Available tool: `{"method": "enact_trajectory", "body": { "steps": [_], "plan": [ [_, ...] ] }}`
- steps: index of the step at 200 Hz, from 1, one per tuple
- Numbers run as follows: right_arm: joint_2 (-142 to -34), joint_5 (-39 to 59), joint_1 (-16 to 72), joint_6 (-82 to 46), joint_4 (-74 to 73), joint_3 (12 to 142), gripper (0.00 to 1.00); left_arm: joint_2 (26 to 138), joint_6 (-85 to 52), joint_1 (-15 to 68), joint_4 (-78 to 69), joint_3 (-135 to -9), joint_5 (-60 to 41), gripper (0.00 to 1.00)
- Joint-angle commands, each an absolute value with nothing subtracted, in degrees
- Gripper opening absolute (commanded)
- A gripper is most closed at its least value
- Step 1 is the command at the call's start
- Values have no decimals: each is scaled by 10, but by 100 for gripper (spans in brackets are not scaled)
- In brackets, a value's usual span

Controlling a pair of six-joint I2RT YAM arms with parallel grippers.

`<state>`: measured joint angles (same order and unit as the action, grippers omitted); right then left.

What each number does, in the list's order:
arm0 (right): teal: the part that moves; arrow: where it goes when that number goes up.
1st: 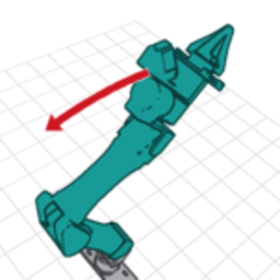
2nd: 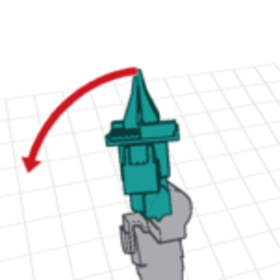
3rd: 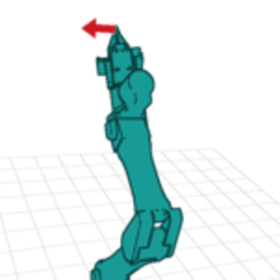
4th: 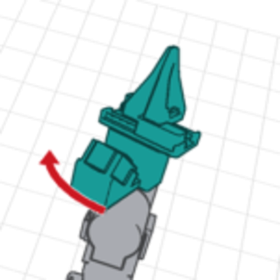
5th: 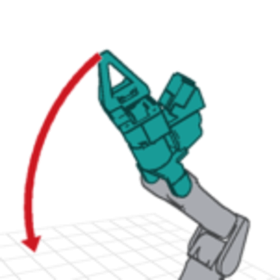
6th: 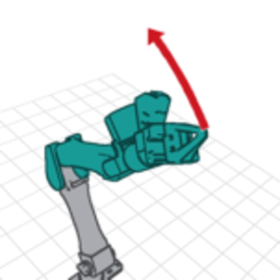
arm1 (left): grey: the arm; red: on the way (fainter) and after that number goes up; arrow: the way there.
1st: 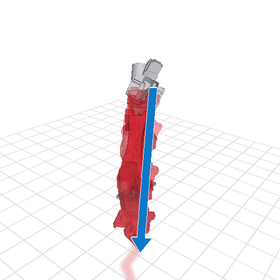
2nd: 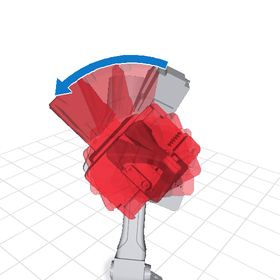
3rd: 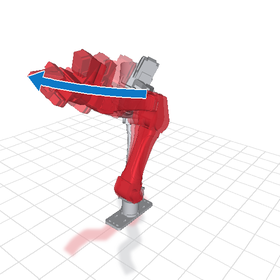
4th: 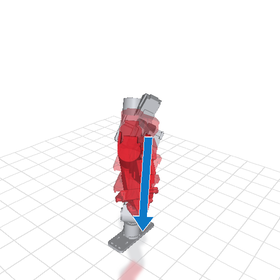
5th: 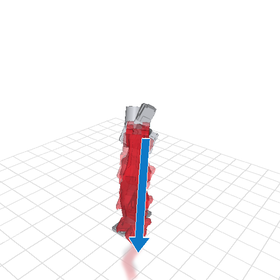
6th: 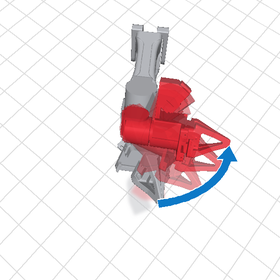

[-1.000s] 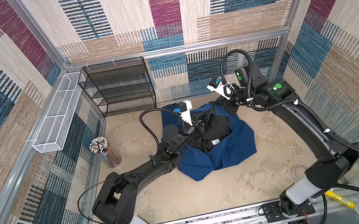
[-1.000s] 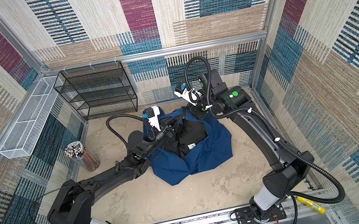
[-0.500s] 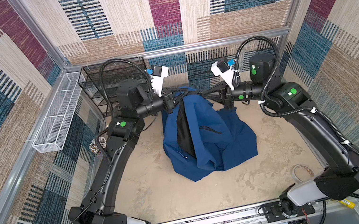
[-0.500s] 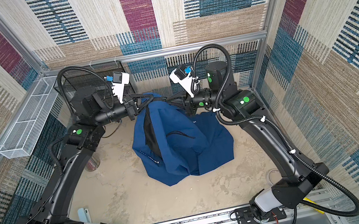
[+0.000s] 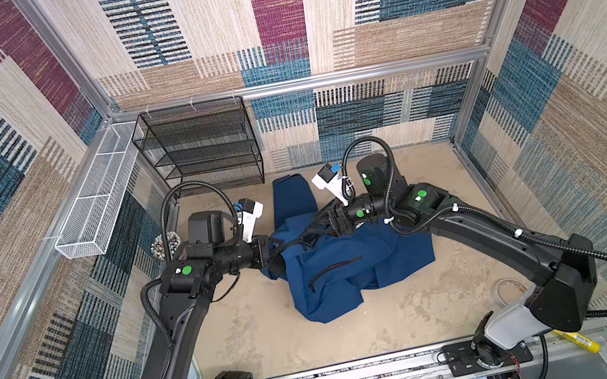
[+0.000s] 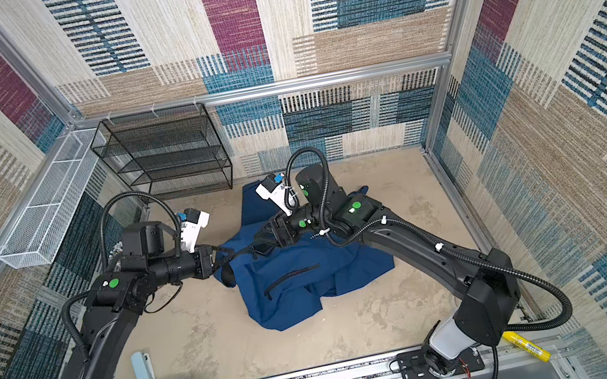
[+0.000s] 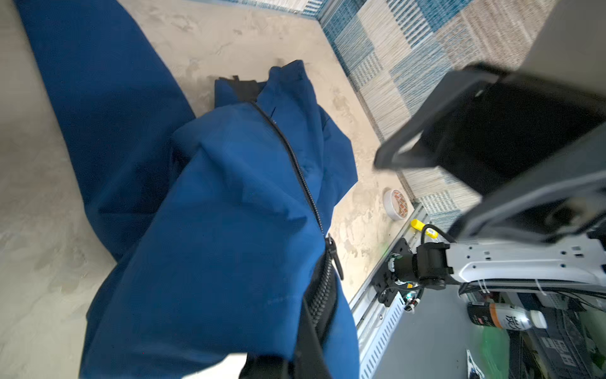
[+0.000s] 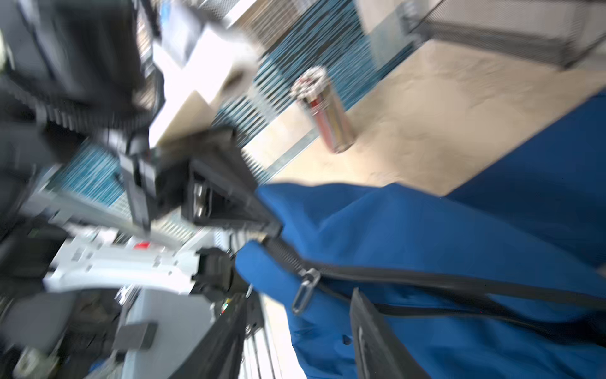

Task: Zip up the jacket

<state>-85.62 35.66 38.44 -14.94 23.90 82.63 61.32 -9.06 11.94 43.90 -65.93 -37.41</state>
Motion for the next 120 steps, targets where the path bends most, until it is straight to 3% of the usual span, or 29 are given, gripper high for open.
{"method": "enact_trajectory", "body": {
  "steps": [1, 6, 11, 38, 99, 120],
  "plan": [
    [-854, 275, 349, -194, 268, 821, 69, 588, -91, 107, 428, -620, -338, 0],
    [-854, 276, 335, -201, 267, 815, 80, 581, -91, 104, 428, -610, -337, 0],
    [-855, 273, 321, -207, 269, 812, 83, 576, -91, 100, 428, -601, -337, 0],
    [-888, 163, 281, -211, 308, 822, 88, 556, -96, 77, 438, -573, -308, 0],
    [-1080, -100, 194, -191, 353, 905, 97, 509, -102, -5, 453, -532, -272, 0],
    [-1135, -98, 171, -186, 372, 949, 99, 502, -106, -15, 448, -520, -273, 0]
  ]
}}
